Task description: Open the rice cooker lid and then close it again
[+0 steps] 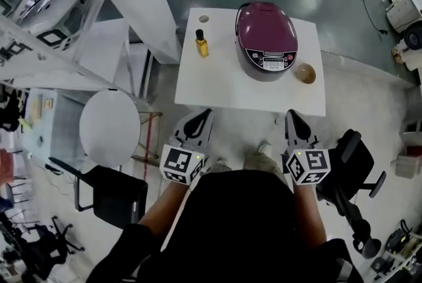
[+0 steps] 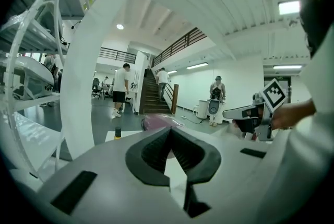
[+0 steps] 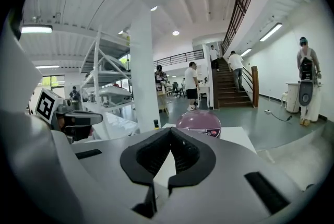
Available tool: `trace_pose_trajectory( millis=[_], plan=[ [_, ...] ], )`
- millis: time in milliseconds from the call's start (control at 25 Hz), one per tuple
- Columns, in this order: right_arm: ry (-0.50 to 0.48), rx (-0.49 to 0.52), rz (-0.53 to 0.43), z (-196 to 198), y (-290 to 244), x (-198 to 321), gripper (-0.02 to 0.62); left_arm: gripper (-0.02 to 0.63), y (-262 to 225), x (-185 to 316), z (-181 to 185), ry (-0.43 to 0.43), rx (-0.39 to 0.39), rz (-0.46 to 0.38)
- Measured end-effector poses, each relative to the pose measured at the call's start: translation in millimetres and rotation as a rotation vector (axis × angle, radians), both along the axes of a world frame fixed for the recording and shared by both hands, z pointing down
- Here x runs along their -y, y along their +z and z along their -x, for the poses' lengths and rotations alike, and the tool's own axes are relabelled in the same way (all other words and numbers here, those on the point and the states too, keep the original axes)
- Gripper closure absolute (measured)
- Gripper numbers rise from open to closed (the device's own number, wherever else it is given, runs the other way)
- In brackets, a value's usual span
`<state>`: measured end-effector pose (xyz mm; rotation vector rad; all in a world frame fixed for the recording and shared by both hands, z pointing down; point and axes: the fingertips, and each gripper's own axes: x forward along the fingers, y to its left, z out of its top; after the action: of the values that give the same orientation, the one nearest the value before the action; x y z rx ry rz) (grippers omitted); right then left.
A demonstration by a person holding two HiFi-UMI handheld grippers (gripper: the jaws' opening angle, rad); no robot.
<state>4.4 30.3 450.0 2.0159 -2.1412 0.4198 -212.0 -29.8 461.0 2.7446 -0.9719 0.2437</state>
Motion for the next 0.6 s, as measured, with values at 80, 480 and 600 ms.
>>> trace_pose_trajectory(
  millis=[80, 480, 600],
  plan=[
    [0.004, -0.021, -0.016, 1.9, -9.0, -9.1, 0.596, 0.603, -8.8, -6.7, 5.3, -0.010, -0.020, -0.013],
    [0.042, -0.043, -0.045, -10.6, -21.2, -47.3, 0.597, 0.603, -20.2, -36.2, 16.0, -0.052, -0.028, -0.055],
    [0.059, -0.046, -0.050, -16.5, -21.9, -54.8, 0.597, 0.603, -11.4, -40.1, 10.5, -0.048, -0.010, -0.051]
  ],
)
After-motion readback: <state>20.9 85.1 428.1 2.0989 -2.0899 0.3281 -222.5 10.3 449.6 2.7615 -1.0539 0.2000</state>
